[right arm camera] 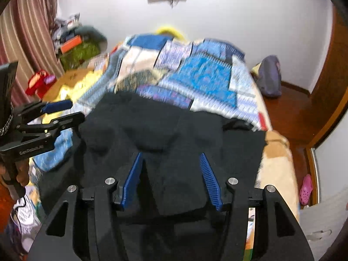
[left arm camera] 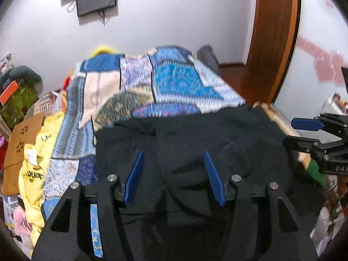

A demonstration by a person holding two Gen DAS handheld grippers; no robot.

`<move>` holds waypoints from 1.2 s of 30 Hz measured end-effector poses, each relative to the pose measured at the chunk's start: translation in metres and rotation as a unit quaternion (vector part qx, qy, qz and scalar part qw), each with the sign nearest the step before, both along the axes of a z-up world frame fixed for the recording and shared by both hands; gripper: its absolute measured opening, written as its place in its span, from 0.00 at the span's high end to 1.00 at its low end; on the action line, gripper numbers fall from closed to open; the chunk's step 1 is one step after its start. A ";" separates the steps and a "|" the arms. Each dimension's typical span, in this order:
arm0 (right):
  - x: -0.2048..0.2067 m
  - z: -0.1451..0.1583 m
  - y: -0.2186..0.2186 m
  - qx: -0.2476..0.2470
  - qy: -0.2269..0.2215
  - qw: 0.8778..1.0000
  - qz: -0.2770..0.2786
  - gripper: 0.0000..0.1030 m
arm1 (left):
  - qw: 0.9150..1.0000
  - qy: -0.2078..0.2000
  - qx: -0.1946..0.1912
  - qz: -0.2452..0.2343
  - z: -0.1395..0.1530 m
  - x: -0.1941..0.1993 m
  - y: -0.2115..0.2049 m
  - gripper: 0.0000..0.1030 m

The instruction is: Fold large clothes

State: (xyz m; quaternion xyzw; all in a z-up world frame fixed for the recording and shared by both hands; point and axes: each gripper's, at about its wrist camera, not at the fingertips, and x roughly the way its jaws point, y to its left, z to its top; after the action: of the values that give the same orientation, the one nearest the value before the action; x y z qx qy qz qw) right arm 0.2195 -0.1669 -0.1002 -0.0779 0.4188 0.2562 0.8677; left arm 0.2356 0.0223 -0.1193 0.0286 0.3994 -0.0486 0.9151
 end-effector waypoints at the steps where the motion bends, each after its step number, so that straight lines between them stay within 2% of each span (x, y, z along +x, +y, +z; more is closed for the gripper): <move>1: 0.000 -0.010 0.002 -0.007 0.013 1.000 0.004 0.50 | 1.000 0.013 0.000 0.001 -0.010 0.003 0.001 0.45; 5: 0.004 -0.054 0.008 -0.035 0.069 0.997 0.014 0.50 | 0.996 0.092 0.003 0.008 -0.068 0.012 0.004 0.45; 6: 0.002 -0.063 0.010 -0.043 0.073 0.996 0.020 0.50 | 0.995 0.101 0.003 0.009 -0.077 0.012 0.005 0.44; 8: -0.007 -0.070 0.014 -0.063 0.052 0.996 0.029 0.47 | 0.994 0.105 0.003 0.012 -0.090 0.009 0.006 0.40; 11: -0.020 -0.064 0.020 -0.096 0.017 0.994 0.038 0.47 | 0.995 0.101 -0.004 0.023 -0.089 0.006 0.010 0.37; 13: -0.020 -0.058 0.021 -0.104 0.014 0.994 0.039 0.47 | 0.995 0.100 -0.006 0.030 -0.083 0.004 0.012 0.37; 19: -0.027 -0.038 0.002 -0.082 0.015 0.996 0.017 0.47 | 0.997 0.052 0.036 0.036 -0.051 -0.024 0.013 0.37; 22: -0.037 -0.026 -0.008 -0.084 -0.003 0.996 0.005 0.47 | 0.998 0.037 0.035 0.038 -0.033 -0.043 0.026 0.36; 26: -0.052 -0.013 -0.030 -0.088 -0.024 0.996 -0.015 0.47 | 0.998 0.031 0.003 0.049 -0.016 -0.069 0.050 0.20; 28: -0.055 -0.012 -0.041 -0.089 -0.024 0.995 -0.026 0.46 | 0.997 0.038 -0.011 0.062 -0.014 -0.082 0.069 0.20; 31: -0.061 -0.016 -0.062 -0.094 -0.019 0.994 -0.049 0.46 | 0.995 0.061 -0.012 0.081 -0.025 -0.094 0.087 0.20; 36: -0.061 -0.031 -0.090 -0.111 0.015 0.991 -0.074 0.46 | 0.984 0.124 -0.056 0.111 -0.062 -0.112 0.128 0.20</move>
State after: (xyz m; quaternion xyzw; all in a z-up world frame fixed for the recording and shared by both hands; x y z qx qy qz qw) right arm 0.1588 -0.2564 -0.1309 -0.1384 0.4626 0.1440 0.8638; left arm 0.1239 0.1502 -0.1815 -0.0733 0.5075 0.0279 0.8581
